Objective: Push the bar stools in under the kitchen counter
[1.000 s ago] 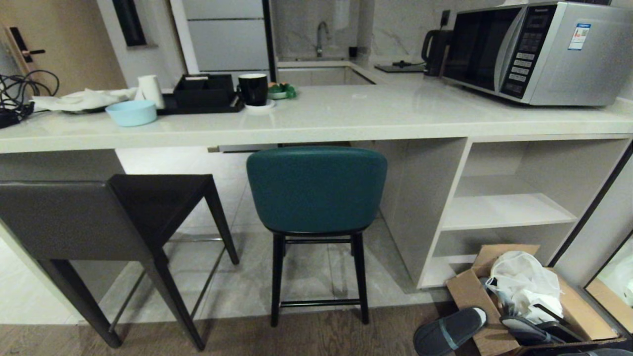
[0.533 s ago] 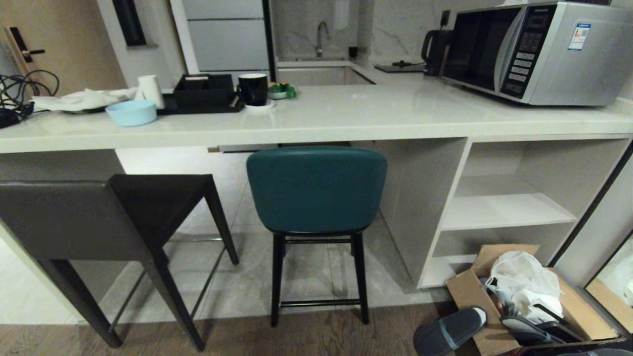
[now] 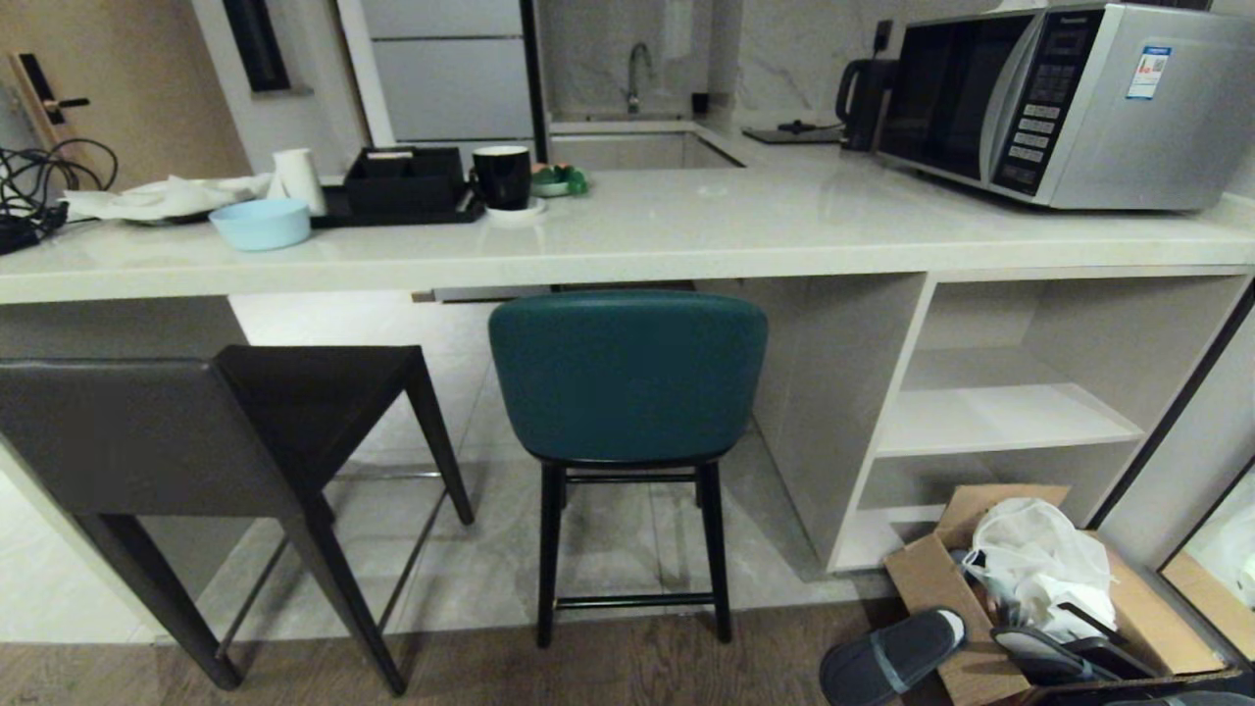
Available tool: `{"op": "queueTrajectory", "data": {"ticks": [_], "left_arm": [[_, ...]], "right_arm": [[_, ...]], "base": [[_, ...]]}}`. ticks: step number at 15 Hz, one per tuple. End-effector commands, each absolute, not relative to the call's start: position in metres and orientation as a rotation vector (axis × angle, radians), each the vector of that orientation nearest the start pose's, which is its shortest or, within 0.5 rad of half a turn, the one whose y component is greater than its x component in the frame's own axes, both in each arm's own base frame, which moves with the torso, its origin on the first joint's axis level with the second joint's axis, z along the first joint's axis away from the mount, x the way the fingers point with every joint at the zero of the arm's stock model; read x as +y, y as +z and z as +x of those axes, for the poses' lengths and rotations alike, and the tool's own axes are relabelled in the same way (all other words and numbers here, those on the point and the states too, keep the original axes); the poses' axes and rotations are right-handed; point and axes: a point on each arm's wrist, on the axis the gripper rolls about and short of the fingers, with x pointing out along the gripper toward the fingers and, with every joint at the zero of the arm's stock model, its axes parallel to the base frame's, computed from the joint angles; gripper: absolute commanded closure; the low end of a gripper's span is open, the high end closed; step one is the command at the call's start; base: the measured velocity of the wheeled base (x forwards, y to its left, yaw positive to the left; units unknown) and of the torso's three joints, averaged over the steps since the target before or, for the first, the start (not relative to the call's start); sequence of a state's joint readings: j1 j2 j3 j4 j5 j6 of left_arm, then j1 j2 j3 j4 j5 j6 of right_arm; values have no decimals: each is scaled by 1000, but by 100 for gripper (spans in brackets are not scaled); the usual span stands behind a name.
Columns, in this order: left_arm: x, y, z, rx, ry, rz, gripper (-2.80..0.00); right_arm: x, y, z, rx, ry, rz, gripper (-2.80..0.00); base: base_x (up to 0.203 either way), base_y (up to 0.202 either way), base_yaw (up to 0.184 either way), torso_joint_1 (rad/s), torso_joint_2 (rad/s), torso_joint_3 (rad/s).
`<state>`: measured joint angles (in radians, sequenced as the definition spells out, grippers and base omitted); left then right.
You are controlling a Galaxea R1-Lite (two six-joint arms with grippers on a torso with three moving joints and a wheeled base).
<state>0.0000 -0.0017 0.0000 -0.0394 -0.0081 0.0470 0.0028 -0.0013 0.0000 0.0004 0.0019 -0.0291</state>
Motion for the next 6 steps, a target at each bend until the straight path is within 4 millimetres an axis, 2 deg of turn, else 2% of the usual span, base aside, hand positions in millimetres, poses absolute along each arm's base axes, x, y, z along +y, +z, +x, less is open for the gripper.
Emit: {"op": "queueTrajectory", "data": {"ticks": [1, 6], "left_arm": [[0, 75, -22, -25, -7, 48, 0], [0, 75, -22, -25, -6, 46, 0]], "right_arm": [[0, 75, -23, 0, 5, -31, 0], [0, 75, -23, 0, 5, -31, 0]], "base": [[0, 0, 0, 0, 0, 0], [0, 0, 0, 0, 0, 0]]}}
